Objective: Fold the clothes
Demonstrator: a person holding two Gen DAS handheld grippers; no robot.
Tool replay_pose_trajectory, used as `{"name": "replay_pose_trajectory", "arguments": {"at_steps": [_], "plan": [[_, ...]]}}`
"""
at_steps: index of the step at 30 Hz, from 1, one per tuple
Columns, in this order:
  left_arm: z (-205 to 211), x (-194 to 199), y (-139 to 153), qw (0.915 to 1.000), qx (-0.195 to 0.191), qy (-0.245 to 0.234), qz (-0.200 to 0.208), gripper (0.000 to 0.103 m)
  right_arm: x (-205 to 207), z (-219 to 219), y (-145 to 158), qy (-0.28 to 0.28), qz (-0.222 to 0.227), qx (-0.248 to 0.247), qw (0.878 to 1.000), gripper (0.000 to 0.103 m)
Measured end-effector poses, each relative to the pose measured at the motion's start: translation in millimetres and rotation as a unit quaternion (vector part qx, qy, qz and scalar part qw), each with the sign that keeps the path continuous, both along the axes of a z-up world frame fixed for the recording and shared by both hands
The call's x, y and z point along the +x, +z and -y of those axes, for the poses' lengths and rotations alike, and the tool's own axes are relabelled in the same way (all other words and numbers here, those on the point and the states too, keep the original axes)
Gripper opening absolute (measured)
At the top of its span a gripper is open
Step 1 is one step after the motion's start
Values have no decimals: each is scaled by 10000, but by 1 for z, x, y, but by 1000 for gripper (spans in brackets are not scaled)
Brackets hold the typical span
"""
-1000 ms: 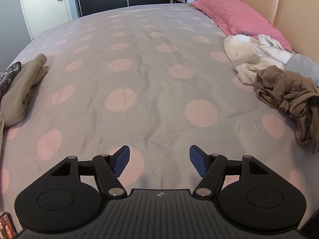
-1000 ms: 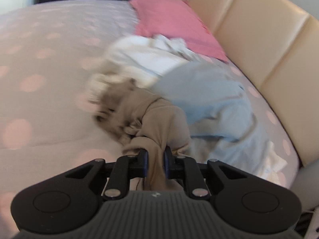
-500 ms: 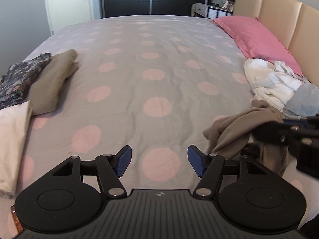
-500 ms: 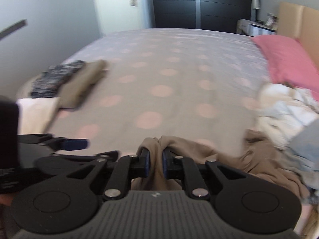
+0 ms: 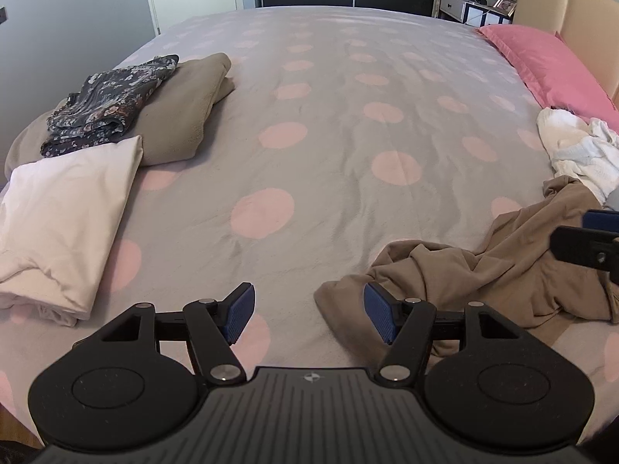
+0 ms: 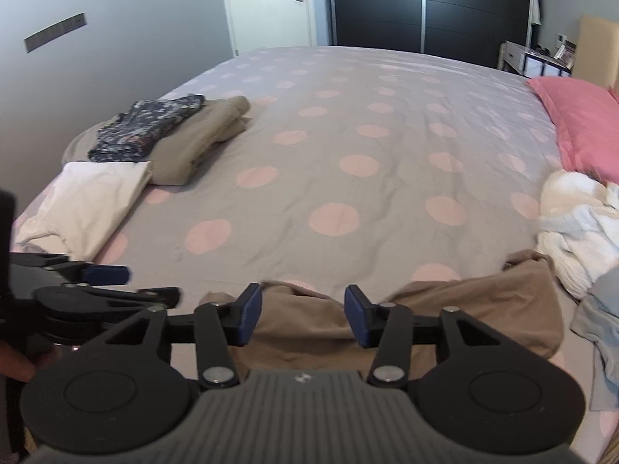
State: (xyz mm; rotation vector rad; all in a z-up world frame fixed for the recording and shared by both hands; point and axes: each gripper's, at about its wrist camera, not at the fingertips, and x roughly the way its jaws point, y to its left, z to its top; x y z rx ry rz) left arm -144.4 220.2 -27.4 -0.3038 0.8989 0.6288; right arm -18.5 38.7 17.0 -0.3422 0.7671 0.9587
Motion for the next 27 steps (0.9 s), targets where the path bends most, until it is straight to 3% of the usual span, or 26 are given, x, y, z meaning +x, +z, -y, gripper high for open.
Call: {"name": "replay_pose_trajectory", "arguments": {"at_steps": [5,11,14,19,20,21,23,26,27], "plan": [[2,7,0,9994,-180,-214,210,64,39,17,-22,-441,294,-659,9964,57],[12,29,-29,9973,-410,-601,-78,68,77,34,-65,-979,-117,-1074,9893,58],[11,37,-49,9962,-543,-588,-328,68,90,31,-83,-1057,-282,-1257,9860,64],[7,46,-77,9933,-828,-549,-596,67,102,19,-117,-1115,-705,-1589,9784,64],[6,47,-81,9929,-871,-534,-614,64,101,16,-122,-1087,-664,-1704,9771,62],[6,48,-84,9924,-935,-522,-608,60,100,12,-127,-1054,-609,-1825,9756,50],[6,48,-86,9912,-1084,-529,-544,44,96,7,-131,-978,-472,-1978,9742,40],[7,47,-83,9899,-1189,-639,-427,22,91,-1,-129,-865,-411,-2001,9751,9],[7,47,-82,9899,-1194,-658,-387,20,88,-3,-126,-803,-360,-1955,9767,6]]}}
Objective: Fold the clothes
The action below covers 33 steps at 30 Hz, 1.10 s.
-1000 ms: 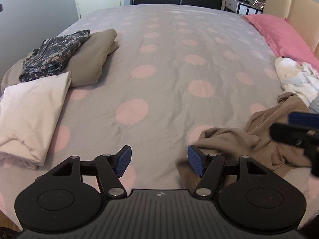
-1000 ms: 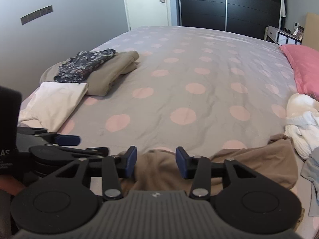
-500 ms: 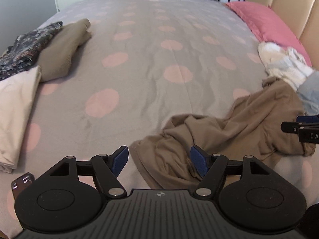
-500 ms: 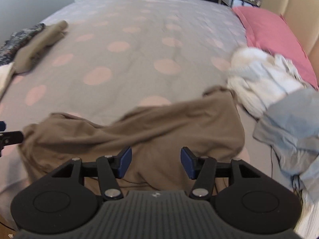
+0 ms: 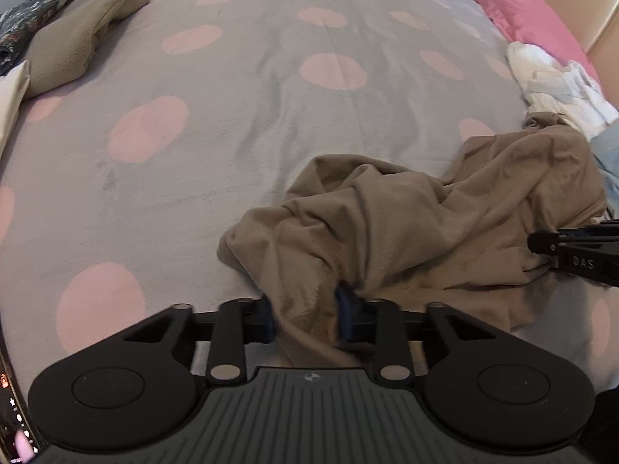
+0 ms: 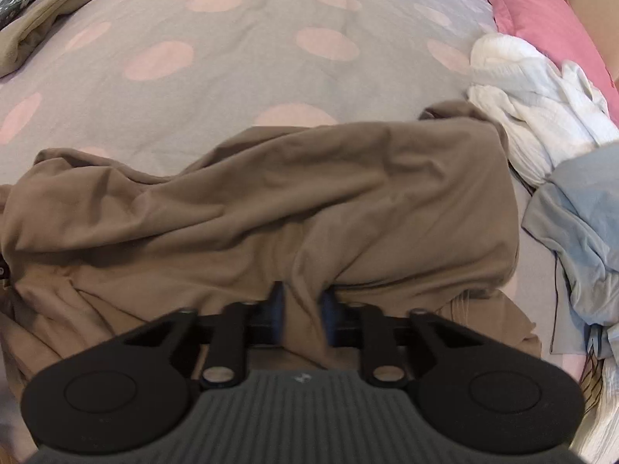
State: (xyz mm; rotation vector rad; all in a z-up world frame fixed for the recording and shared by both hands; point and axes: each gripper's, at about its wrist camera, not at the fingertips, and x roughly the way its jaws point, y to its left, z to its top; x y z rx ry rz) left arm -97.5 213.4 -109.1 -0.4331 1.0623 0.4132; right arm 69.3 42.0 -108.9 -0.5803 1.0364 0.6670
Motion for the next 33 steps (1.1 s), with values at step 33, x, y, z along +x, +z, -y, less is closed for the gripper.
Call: {"name": "replay_pose_trajectory", "arguments": {"at_steps": [33], "plan": [[88,-31,52,9873,1017,-1175,336,12,-77,2,73,212,517,498,9972,29]]}}
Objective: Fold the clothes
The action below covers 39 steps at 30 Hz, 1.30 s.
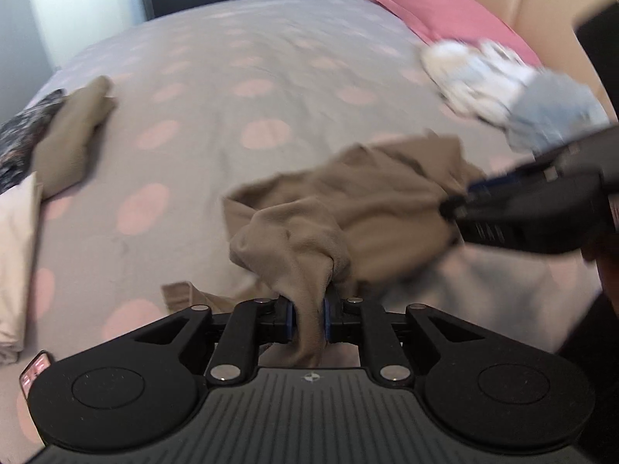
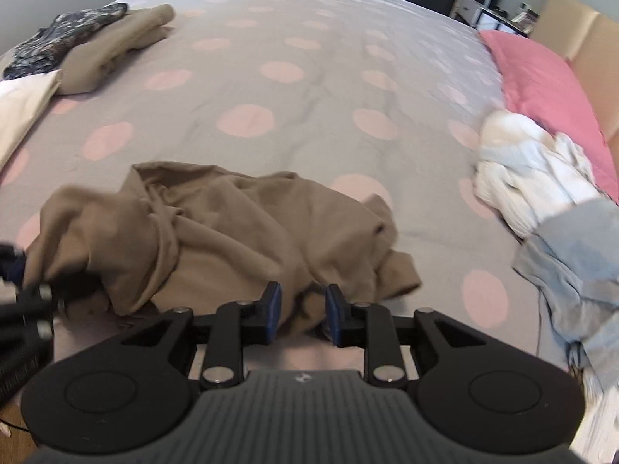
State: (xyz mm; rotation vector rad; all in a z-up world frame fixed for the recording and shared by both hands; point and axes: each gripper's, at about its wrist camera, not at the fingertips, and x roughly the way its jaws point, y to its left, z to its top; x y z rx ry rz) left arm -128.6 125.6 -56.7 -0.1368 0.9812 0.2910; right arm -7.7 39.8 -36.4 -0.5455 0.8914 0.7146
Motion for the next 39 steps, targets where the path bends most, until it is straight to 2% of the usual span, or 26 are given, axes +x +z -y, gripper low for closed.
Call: {"name": "replay_pose_trajectory", "arguments": {"at_steps": [3,6,8,9,14,21,26,30,34,35,36,37,38,39], "plan": [[8,-2,-6,9996,-165,-222,-38,16,4,9,-1,-165,-157,154,9996,31],[10,-6,-7,9983,-407,-417,-30,30,-2,15,0,-197,-245,326,9990,31],[11,-10,-8,9971,-533,-538,-52,47,-5,14,-2,-148,-271,429,9986,31],[12,-13,-7,9967,-548,-593,-61,48,-8,15,-1,-121,-292,489,9983,31],[13,-27,0,9959,-537,-734,-26,52,-20,14,5,150,-595,783,9950,31],[5,-52,10,9972,-475,-574,-109,53,-40,7,8,476,-1122,1065,9868,31],[-11,-65,15,9994,-280,-102,-188,54,-56,-1,17,786,-1221,1238,9816,35],[-28,-68,9,9982,-368,319,-346,54,-70,-11,17,1135,-1344,1241,9765,49],[-32,-70,1,9971,-404,385,-523,54,-77,-22,10,1227,-1311,1123,9773,49],[-32,-70,-1,9968,-404,399,-560,54,-75,-25,7,1165,-1249,1077,9794,47],[-32,-70,-2,9965,-404,414,-598,54,-73,-27,5,1084,-1198,993,9818,39],[-32,-70,-4,9963,-396,436,-627,54,-71,-28,2,1001,-1151,904,9842,26],[-33,-71,-4,9962,-369,479,-634,54,-67,-28,0,932,-1156,796,9857,7],[-34,-71,-4,9960,-342,526,-637,54,-64,-26,-2,885,-1170,699,9867,7]]}}
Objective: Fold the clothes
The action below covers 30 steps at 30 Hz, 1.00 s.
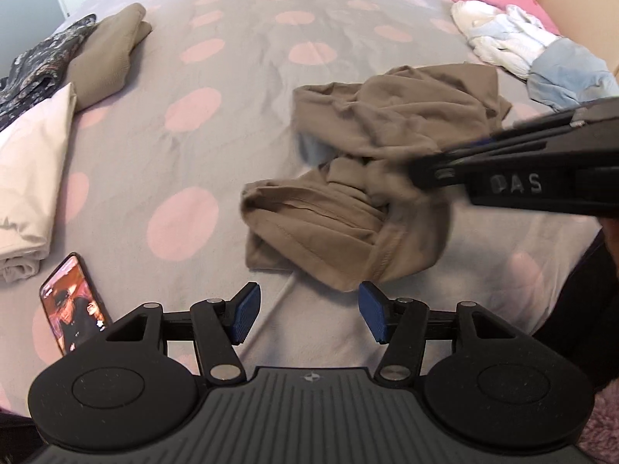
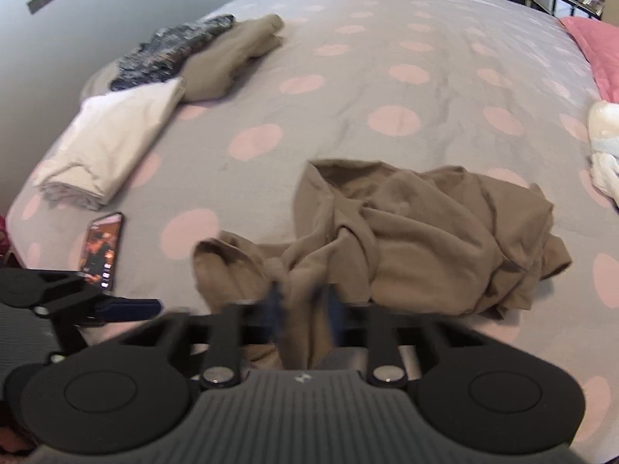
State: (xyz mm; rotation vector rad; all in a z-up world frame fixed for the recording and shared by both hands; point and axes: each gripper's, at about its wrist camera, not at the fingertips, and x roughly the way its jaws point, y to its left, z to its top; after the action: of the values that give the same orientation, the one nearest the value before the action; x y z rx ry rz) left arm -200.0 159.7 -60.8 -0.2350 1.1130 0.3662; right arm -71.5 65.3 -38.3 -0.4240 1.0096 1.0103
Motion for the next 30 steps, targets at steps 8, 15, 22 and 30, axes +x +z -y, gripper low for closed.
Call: {"name": "replay_pose_trajectory", "arguments": {"at_steps": [8,15,22,30], "plan": [[-14,-1,3,9993,-18,363,46,54,24,37,-18,-27,-75,-1478,9890,4],[-10,19,18,9991,-137,54,398,54,17,58,-9,27,-41,-1678,9858,9],[1,50,25,9955,-484,-367,725,58,28,58,14,-84,313,-1130,9931,17],[17,90,6,9894,-1060,-660,738,57,44,36,-11,412,521,-1218,9903,32]]}}
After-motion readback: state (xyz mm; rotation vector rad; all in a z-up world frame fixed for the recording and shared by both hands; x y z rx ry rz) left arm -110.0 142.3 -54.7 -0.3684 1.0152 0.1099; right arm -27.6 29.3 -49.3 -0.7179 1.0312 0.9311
